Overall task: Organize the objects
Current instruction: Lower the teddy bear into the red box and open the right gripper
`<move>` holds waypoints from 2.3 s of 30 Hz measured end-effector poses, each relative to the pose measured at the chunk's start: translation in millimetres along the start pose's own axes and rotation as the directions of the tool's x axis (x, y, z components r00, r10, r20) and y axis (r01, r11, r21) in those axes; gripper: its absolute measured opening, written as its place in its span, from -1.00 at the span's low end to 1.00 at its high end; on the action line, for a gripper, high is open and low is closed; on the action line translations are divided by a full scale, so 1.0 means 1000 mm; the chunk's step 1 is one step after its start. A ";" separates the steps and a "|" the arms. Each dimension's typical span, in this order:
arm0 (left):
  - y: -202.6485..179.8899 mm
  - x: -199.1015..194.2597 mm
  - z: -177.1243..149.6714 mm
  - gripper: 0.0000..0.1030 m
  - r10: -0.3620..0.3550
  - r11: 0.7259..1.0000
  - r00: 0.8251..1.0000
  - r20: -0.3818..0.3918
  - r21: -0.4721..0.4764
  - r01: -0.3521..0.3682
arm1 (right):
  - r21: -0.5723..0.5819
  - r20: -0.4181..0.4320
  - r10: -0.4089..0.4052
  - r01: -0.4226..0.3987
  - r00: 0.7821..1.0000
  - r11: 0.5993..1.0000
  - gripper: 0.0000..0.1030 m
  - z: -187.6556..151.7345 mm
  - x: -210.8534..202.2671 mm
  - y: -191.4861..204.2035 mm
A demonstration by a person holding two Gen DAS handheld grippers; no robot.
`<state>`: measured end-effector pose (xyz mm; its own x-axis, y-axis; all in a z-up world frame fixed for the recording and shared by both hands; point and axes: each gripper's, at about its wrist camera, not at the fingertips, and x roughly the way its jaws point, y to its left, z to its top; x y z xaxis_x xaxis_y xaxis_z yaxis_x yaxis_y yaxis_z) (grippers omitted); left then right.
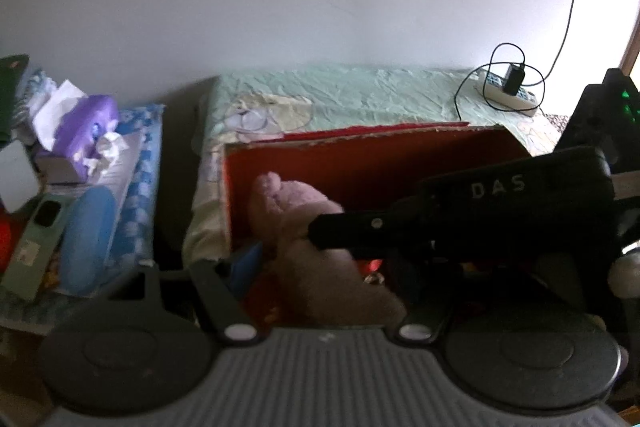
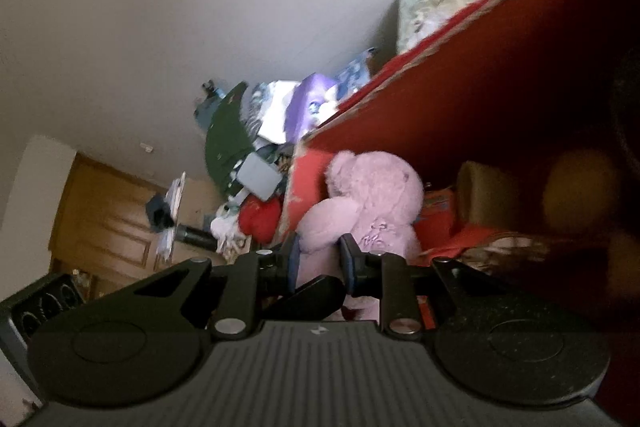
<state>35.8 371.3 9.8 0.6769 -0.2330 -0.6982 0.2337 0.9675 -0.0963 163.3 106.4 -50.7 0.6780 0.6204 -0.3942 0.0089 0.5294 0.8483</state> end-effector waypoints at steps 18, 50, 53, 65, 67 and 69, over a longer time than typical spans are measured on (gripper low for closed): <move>-0.005 -0.016 -0.008 0.24 -0.064 0.997 0.998 0.016 -0.047 0.064 | -0.024 0.021 -0.017 0.017 1.000 1.000 -0.45 -0.006 -0.008 0.008; -0.054 0.027 -0.010 0.47 0.148 0.989 0.980 -0.131 0.012 -0.147 | -0.142 0.206 -0.387 0.419 0.899 0.897 -0.43 -0.036 -0.061 -0.014; -0.060 0.026 -0.010 0.46 0.143 0.990 0.981 -0.127 0.016 -0.142 | -0.161 0.226 -0.376 0.415 0.899 0.896 -0.43 -0.039 -0.066 -0.014; -0.074 0.024 -0.017 0.47 0.157 0.988 0.979 -0.126 0.021 -0.156 | -0.244 0.286 -0.299 0.371 0.910 0.896 -0.38 -0.050 -0.079 -0.012; -0.076 0.021 -0.017 0.48 0.156 0.988 0.982 -0.109 0.021 -0.154 | -0.244 0.287 -0.274 0.346 0.918 0.906 -0.37 -0.050 -0.083 -0.013; -0.078 0.018 -0.017 0.50 0.150 0.989 0.984 -0.096 0.017 -0.149 | -0.239 0.287 -0.247 0.319 0.926 0.917 -0.37 -0.050 -0.089 -0.014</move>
<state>18.0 293.0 -7.7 0.6344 -0.0747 -0.7694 0.1416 0.9897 0.0207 66.3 73.2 -45.0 0.8363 0.2773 -0.4730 0.0488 0.8216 0.5680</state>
